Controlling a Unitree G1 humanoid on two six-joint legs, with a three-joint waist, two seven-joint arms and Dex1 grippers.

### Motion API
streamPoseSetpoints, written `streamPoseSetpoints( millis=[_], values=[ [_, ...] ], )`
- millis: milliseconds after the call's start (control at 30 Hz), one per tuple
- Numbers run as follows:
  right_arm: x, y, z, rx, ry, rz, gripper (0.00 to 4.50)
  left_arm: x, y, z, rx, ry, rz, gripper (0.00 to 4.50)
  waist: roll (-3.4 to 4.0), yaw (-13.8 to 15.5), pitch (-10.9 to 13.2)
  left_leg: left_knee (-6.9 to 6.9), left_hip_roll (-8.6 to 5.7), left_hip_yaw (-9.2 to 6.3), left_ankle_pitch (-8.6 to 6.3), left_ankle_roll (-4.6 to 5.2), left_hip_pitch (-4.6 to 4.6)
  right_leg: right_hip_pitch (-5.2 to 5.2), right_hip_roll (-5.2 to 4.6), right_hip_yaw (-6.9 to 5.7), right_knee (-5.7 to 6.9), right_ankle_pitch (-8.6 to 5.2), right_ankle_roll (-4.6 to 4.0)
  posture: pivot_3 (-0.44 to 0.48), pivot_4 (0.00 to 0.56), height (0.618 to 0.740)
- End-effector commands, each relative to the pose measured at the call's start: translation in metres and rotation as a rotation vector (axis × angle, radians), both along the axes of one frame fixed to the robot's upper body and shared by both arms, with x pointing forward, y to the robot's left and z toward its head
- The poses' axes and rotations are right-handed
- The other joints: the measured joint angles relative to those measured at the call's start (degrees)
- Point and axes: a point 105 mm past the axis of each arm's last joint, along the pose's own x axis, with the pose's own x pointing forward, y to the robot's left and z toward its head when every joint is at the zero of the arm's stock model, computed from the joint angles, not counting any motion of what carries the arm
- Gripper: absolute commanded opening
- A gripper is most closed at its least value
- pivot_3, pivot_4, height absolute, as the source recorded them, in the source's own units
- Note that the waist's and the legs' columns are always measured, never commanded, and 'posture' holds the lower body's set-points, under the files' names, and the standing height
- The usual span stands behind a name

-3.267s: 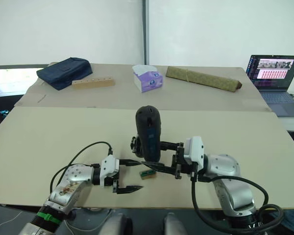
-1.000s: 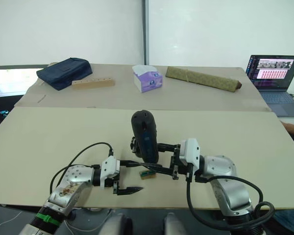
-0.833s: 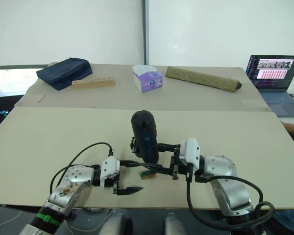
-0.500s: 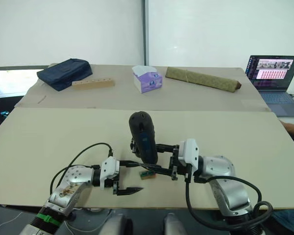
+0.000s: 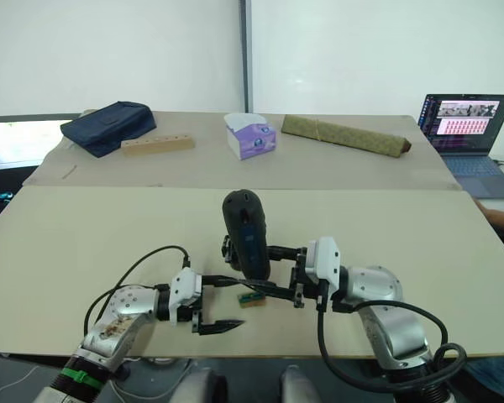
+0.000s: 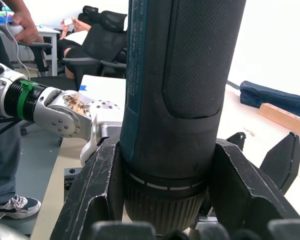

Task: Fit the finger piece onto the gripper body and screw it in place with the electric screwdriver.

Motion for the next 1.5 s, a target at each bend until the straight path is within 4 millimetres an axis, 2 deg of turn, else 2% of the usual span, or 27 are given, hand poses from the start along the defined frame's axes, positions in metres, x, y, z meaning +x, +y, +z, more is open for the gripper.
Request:
streamPoseSetpoints(
  millis=[33, 300, 600, 733, 900, 1167, 1367, 1500],
  values=[
    [-0.007, -0.001, 0.028, 0.072, -0.082, 0.037, 1.94, -0.003, 0.007, 0.004, -0.036, 0.027, 0.002, 4.50, 0.00, -0.1, 0.0, 0.00, 0.00, 0.00, 0.00, 0.00, 0.00, -0.01, 0.00, 0.00, 0.00, 0.00, 0.00, 0.000, 0.150, 0.740],
    [-0.014, -0.004, 0.043, 0.115, -0.092, 0.077, 1.94, -0.008, 0.017, 0.031, -0.121, -0.037, -0.029, 4.50, -0.06, 0.0, 0.0, -0.04, 0.03, -0.01, 0.00, 0.00, -0.04, -0.05, 0.02, 0.00, 0.00, -0.01, -0.02, 0.000, 0.150, 0.740],
    [-0.016, -0.016, 0.072, 0.131, -0.114, 0.077, 1.94, -0.015, 0.031, 0.072, -0.200, -0.065, -0.019, 4.50, -0.10, -0.2, 0.1, -0.03, 0.06, -0.01, 0.00, 0.00, -0.07, -0.08, 0.01, 0.00, -0.02, -0.01, -0.02, 0.000, 0.150, 0.740],
    [-0.015, -0.021, 0.089, 0.144, -0.144, 0.076, 1.94, -0.014, 0.040, 0.093, -0.225, -0.073, 0.023, 4.50, -0.12, -0.2, 0.1, -0.05, 0.07, -0.03, 0.00, 0.00, -0.03, -0.07, 0.02, -0.01, -0.01, -0.01, -0.02, 0.000, 0.150, 0.740],
    [-0.010, -0.027, 0.104, 0.145, -0.152, 0.071, 1.94, -0.008, 0.050, 0.110, -0.238, -0.083, 0.080, 4.50, -0.16, -0.1, 0.2, -0.05, 0.05, -0.01, 0.00, 0.00, -0.07, -0.07, 0.00, -0.01, -0.05, -0.01, -0.02, 0.000, 0.150, 0.740],
    [0.016, -0.029, 0.119, 0.175, -0.111, 0.061, 1.94, 0.008, 0.061, 0.108, -0.226, -0.084, 0.155, 4.50, -0.23, -0.1, 0.2, -0.05, 0.05, 0.01, 0.00, 0.00, -0.06, -0.07, 0.01, -0.01, -0.05, 0.00, -0.04, 0.000, 0.150, 0.740],
    [0.040, -0.022, 0.125, 0.202, -0.085, 0.030, 1.94, 0.022, 0.064, 0.094, -0.156, -0.072, 0.173, 4.50, -0.23, -0.2, 0.2, -0.09, 0.05, 0.02, 0.00, 0.00, -0.08, -0.11, 0.04, -0.01, -0.04, 0.00, -0.04, 0.000, 0.150, 0.740],
    [0.046, -0.013, 0.123, 0.202, -0.074, 0.046, 1.94, 0.029, 0.065, 0.090, -0.152, -0.069, 0.180, 4.50, -0.24, -0.1, 0.2, -0.09, 0.05, 0.02, 0.00, 0.00, -0.12, -0.13, 0.03, -0.01, -0.06, 0.00, -0.04, 0.000, 0.150, 0.740]
  ],
)
